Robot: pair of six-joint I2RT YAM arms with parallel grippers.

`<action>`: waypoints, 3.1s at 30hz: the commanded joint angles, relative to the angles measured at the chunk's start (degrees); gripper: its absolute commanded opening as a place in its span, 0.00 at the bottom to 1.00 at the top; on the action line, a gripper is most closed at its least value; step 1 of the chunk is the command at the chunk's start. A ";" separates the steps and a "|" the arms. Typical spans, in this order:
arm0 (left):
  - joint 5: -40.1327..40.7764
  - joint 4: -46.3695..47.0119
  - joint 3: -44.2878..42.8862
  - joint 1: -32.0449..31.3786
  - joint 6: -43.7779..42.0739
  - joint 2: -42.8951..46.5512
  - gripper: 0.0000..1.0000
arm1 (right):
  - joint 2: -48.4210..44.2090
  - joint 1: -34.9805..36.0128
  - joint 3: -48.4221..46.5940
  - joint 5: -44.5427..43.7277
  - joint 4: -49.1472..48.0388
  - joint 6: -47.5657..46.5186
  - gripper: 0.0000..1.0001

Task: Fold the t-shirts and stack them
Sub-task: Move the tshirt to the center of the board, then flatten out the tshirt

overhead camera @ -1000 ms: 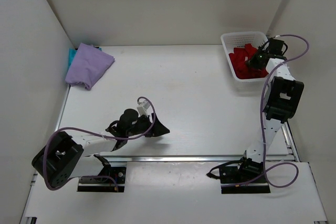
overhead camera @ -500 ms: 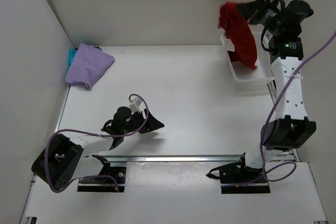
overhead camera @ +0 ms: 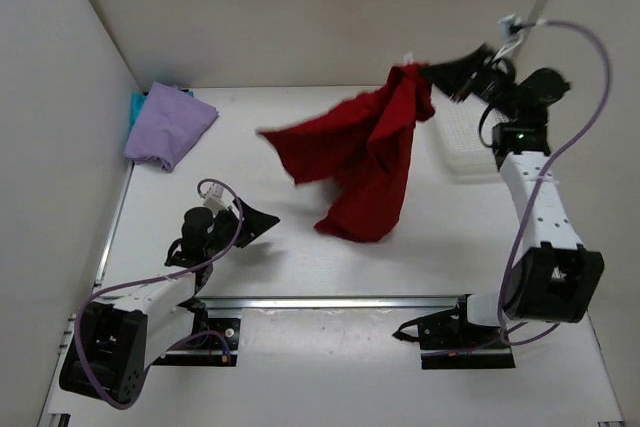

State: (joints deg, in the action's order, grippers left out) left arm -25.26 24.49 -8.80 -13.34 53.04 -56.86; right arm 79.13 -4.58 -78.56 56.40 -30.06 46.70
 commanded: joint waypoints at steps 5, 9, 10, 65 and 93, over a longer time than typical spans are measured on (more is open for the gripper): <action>0.73 -1.28 0.98 1.22 0.41 0.70 0.71 | 3.22 -6.65 30.82 -6.56 -8.00 0.50 0.00; 3.36 -1.46 -0.60 -0.71 -0.91 -0.79 0.70 | 9.19 -8.69 26.90 -6.46 1.04 -3.17 0.07; 4.76 -1.81 -1.48 -2.11 -1.61 -0.97 0.70 | 9.02 -8.26 25.49 -9.44 5.85 -4.58 0.12; 10.59 -15.44 -0.52 -5.55 -12.34 3.69 0.00 | 43.05 52.66 -4.94 -61.15 43.86 -32.81 0.08; 11.46 -4.99 -19.85 -22.08 -5.76 -22.57 0.51 | -40.63 -5.71 30.30 -44.62 61.97 -32.37 0.00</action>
State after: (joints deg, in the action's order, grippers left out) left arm -16.97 18.52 -25.50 -34.37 45.54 -75.42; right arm 39.59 -9.93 -49.82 11.57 28.60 16.03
